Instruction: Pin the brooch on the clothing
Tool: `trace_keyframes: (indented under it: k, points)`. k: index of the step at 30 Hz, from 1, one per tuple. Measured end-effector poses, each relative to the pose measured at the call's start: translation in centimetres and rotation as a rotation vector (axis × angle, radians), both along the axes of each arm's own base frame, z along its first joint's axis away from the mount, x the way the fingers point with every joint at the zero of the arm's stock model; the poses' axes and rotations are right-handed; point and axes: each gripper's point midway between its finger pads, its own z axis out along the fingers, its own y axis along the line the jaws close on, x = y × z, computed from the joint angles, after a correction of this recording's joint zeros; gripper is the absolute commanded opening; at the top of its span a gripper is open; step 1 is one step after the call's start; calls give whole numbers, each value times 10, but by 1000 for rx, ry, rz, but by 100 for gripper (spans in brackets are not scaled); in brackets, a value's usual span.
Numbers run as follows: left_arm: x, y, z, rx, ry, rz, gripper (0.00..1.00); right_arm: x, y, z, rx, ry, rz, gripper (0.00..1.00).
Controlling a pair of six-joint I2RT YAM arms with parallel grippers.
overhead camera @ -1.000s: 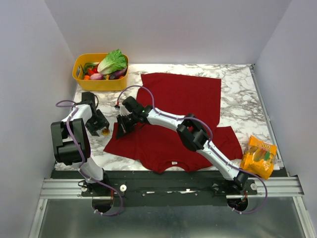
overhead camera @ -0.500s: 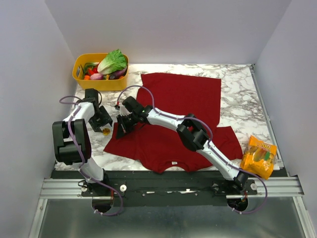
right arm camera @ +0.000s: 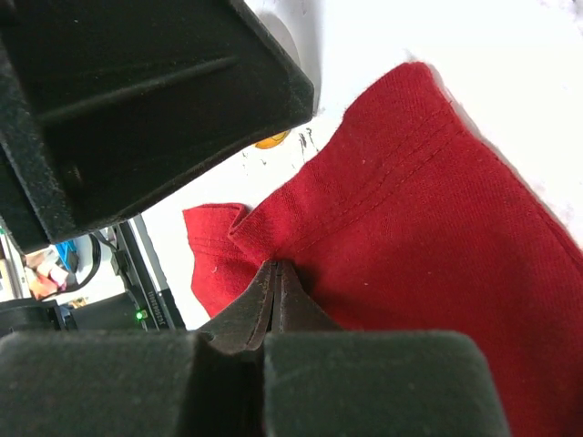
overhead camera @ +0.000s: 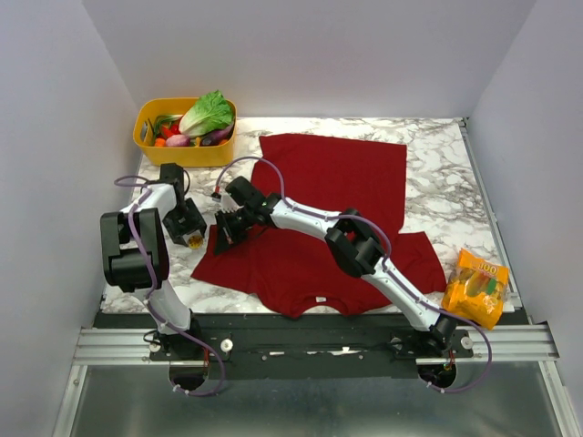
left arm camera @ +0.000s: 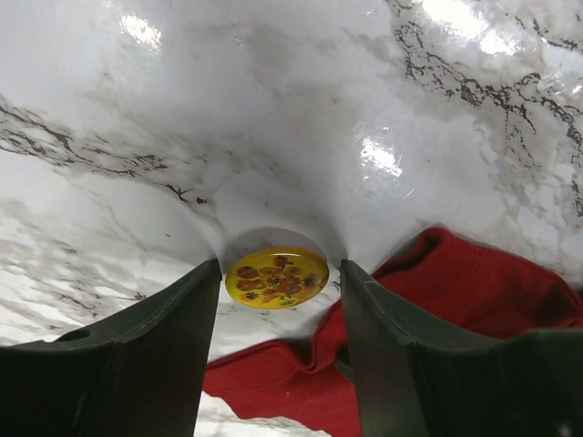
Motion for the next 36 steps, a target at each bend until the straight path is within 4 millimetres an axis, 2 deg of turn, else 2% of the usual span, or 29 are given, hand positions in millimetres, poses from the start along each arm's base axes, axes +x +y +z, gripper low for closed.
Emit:
trace_keyframes:
  k: [7, 12, 16, 18, 23, 25, 27, 31, 34, 36]
  points:
    - [-2, 2, -1, 14, 21, -13, 40, 2, -2, 0, 1, 7, 1, 3]
    - [-2, 2, -1, 14, 20, -17, 36, 3, -4, 0, 4, 14, 2, 4]
    - [-1, 2, 0, 14, 20, -18, 34, 3, -5, 0, 16, 11, 16, 10]
    - [-1, 2, 0, 14, 18, -18, 33, 2, -8, 0, 23, 11, 26, 17]
    - [6, 2, 9, 18, -5, -21, 31, -6, -12, 6, 62, 15, 75, 43]
    - [11, 2, 13, 20, -21, -25, 31, -9, -10, 9, 81, 13, 98, 45]
    - [13, 2, 16, 21, -34, -26, 30, -12, -9, 12, 98, 5, 119, 54]
    - [14, 1, 22, 18, -53, -28, 30, -16, -9, 18, 127, -17, 148, 63]
    - [16, 1, 26, 19, -69, -30, 35, -22, -18, 25, 128, -50, 155, 69]
    - [16, 1, 29, 17, -77, -35, 46, -27, -28, 30, 115, -61, 155, 70]
